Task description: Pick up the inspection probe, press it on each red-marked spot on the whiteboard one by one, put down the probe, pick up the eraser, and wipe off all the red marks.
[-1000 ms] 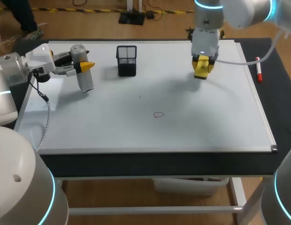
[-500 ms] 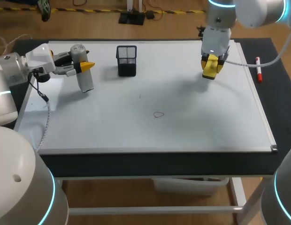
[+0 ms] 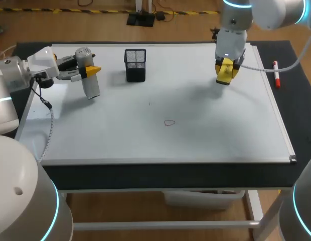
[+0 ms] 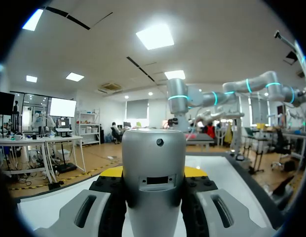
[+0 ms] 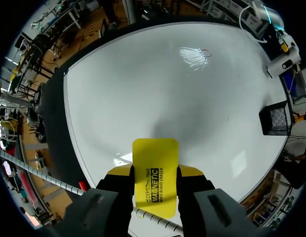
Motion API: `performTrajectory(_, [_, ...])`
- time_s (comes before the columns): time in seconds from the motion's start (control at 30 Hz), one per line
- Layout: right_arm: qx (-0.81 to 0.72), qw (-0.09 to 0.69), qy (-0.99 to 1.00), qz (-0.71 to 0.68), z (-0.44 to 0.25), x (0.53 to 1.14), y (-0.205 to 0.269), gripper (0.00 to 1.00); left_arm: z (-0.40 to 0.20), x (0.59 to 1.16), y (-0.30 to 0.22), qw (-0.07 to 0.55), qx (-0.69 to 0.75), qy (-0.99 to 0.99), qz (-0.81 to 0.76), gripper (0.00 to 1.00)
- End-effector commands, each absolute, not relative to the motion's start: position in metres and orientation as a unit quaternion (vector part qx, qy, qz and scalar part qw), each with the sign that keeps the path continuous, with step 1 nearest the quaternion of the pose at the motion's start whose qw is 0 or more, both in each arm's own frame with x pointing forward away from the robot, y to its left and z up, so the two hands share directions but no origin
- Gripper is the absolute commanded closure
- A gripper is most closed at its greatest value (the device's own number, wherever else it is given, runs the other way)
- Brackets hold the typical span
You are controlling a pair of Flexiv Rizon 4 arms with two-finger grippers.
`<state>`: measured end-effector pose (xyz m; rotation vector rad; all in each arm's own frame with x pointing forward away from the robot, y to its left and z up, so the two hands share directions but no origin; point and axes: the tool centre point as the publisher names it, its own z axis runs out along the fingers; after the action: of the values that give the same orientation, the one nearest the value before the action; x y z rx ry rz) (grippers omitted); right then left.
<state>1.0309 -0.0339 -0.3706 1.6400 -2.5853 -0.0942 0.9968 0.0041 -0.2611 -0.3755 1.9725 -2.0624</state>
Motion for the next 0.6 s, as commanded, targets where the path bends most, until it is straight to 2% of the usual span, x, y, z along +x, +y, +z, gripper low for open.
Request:
performTrajectory(0.03, [0.536,0.04,-0.843,-0.029,-0.369,1.031,-0.035,1.0,-0.26,0.996,0.001,0.129,-0.128,0.682,-0.708,1.0])
performTrajectory(0.6, [0.536,0.04,-0.843,-0.029,-0.369,1.031,-0.035,1.0,-0.261,0.94,-0.092,0.049,-0.04,0.682,-0.728,1.0])
